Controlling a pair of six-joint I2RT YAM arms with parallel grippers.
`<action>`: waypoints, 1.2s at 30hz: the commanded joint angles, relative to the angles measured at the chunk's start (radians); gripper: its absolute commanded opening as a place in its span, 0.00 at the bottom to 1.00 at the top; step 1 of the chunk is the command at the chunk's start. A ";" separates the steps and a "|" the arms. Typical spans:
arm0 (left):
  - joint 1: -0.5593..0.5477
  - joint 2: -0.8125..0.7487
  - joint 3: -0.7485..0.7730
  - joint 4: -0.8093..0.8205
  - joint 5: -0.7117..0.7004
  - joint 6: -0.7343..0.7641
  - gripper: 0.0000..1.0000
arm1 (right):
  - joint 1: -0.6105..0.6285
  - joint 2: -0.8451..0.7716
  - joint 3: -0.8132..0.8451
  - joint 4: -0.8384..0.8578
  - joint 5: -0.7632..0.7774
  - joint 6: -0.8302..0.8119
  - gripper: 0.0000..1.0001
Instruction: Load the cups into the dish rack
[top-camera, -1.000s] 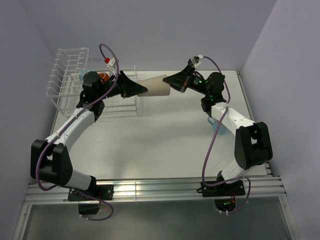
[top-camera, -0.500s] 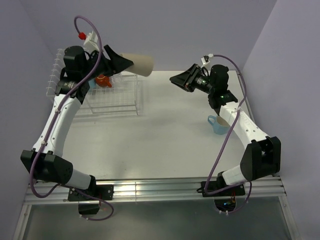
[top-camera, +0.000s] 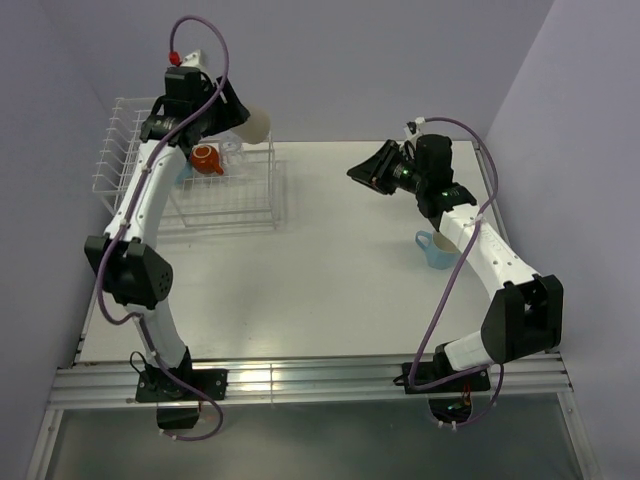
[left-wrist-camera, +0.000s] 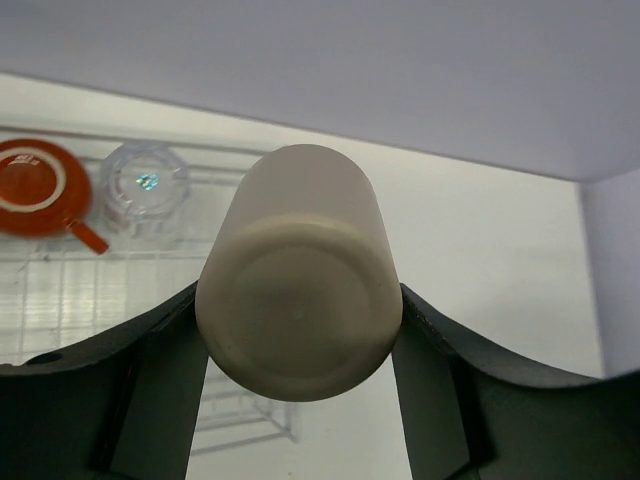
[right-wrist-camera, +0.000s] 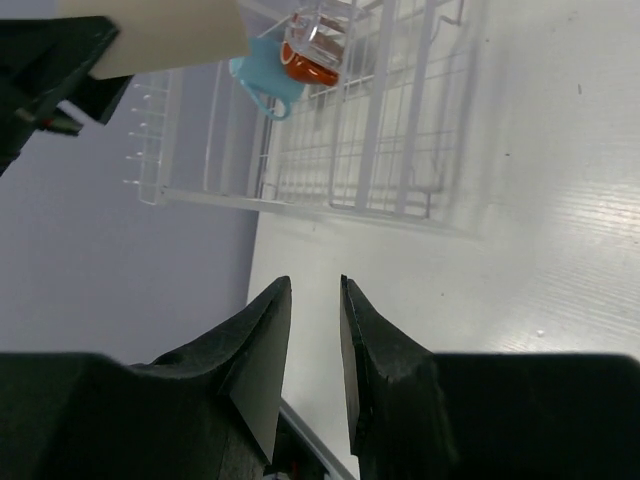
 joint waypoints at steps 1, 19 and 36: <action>-0.018 0.053 0.086 -0.035 -0.147 0.052 0.00 | 0.003 -0.038 0.018 -0.025 0.032 -0.074 0.34; -0.066 0.244 0.212 -0.075 -0.297 0.109 0.00 | 0.013 -0.011 -0.026 -0.019 0.012 -0.123 0.33; -0.119 0.336 0.263 -0.076 -0.313 0.158 0.00 | 0.016 0.003 -0.057 0.001 0.002 -0.134 0.33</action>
